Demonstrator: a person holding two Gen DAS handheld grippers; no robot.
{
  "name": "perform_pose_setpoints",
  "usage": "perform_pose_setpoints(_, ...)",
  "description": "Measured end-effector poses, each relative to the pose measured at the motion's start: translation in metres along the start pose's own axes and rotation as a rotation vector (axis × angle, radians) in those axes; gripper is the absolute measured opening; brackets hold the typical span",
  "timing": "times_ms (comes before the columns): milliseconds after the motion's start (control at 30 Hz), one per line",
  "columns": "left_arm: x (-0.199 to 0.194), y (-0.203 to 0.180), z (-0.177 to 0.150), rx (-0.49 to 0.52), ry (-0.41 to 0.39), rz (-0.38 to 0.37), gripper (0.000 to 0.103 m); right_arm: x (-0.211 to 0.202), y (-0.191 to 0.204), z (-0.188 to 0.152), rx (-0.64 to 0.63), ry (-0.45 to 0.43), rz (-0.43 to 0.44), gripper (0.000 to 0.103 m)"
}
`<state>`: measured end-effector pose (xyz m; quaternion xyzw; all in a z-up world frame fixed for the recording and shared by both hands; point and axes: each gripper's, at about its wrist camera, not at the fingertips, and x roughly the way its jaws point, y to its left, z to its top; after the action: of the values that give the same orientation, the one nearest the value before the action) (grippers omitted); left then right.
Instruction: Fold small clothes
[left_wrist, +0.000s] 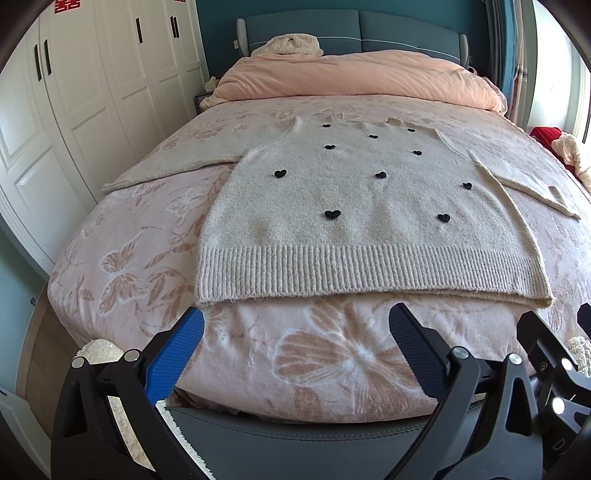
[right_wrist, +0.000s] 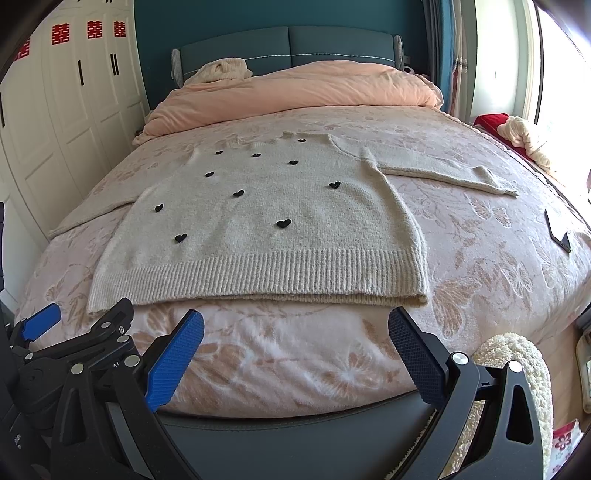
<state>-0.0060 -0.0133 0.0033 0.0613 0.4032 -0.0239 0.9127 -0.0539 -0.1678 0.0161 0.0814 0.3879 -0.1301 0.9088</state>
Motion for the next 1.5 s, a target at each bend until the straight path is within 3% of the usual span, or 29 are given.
perform_pose_setpoints(1500,-0.0019,0.0065,-0.0005,0.002,0.005,0.003,0.097,0.002,-0.0039,-0.0023,0.021,0.014,0.001,0.098)
